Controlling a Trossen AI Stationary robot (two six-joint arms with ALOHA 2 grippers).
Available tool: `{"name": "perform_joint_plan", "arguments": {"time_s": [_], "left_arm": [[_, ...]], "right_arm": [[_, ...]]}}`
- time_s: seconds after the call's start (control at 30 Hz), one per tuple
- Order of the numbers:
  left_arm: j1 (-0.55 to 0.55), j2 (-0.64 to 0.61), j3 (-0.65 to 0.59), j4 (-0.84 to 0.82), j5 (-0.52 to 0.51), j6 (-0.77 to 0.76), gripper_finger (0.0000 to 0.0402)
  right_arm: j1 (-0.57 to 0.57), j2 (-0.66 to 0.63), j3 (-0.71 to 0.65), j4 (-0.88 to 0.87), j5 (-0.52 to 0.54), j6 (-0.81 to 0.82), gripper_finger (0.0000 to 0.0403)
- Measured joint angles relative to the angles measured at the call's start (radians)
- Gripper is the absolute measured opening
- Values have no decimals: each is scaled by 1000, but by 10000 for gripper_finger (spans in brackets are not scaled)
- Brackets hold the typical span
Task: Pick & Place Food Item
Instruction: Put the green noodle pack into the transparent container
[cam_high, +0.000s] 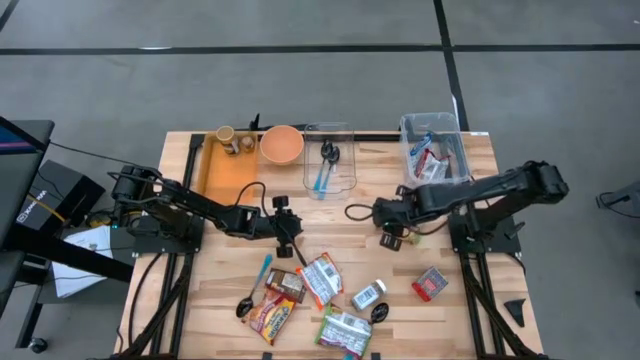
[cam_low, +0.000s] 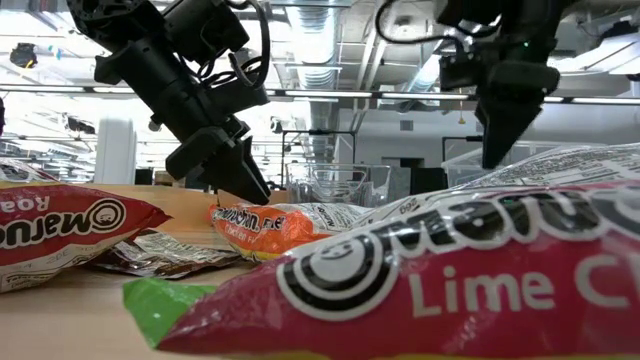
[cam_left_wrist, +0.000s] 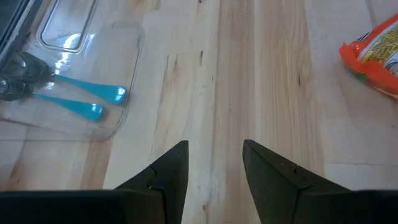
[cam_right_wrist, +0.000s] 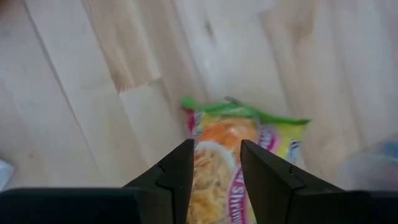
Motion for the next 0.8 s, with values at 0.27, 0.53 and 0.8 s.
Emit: {"name": "perform_joint_plan", "arguments": {"time_s": [0.27, 0.53, 0.8], "left_arm": [[0, 0, 0, 0, 0, 0, 144], [0, 0, 0, 0, 0, 0, 144], [0, 0, 0, 1, 0, 0, 144]], "right_arm": [[57, 108, 0, 6, -4, 3, 127], [57, 169, 0, 7, -3, 11, 127], [33, 187, -2, 26, -2, 11, 127]]}}
